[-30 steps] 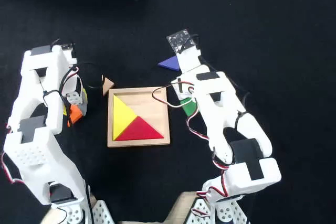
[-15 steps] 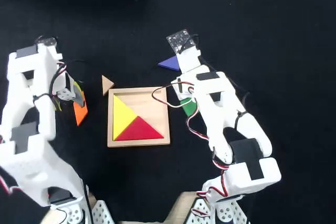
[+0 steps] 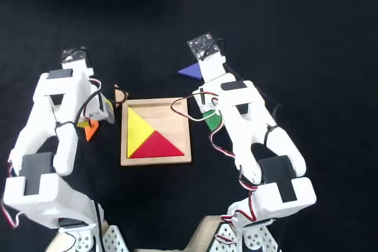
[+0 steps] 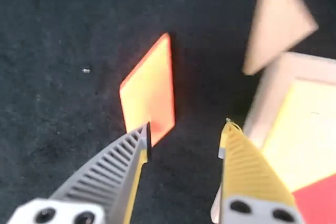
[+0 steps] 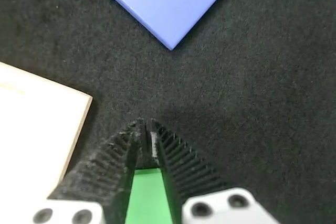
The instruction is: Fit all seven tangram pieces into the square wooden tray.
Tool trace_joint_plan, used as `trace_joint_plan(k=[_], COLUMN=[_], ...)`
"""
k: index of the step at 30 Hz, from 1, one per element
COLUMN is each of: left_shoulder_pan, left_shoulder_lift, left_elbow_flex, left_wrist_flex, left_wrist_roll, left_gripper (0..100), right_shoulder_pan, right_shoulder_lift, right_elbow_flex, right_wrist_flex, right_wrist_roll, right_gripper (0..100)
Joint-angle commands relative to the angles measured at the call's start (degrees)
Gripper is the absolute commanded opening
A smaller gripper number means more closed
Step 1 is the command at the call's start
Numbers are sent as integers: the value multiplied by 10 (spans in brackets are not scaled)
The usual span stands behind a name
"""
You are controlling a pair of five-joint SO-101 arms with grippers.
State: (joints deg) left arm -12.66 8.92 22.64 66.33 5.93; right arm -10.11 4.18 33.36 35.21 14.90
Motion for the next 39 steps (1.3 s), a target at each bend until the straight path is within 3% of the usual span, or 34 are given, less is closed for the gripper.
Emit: trace_joint_plan(k=[1, 27, 33, 39], left_shoulder_pan=[-13, -64, -52, -7], left_shoulder_lift=[26, 51, -25, -72], left_elbow_flex=[-44, -71, -121, -73], left_wrist_flex=[-2, 0, 102, 77], left_wrist_roll=[5, -38, -35, -18], left_gripper=[227, 227, 227, 227], right_shoulder_pan=[3, 3, 3, 3], right_shoulder_lift=[-33, -32, -32, -34], right_elbow_flex=[-4, -4, -4, -4], right_wrist_flex=[-10, -10, -10, -9], right_wrist_roll=[0, 0, 0, 0], right_gripper=[11, 11, 11, 11])
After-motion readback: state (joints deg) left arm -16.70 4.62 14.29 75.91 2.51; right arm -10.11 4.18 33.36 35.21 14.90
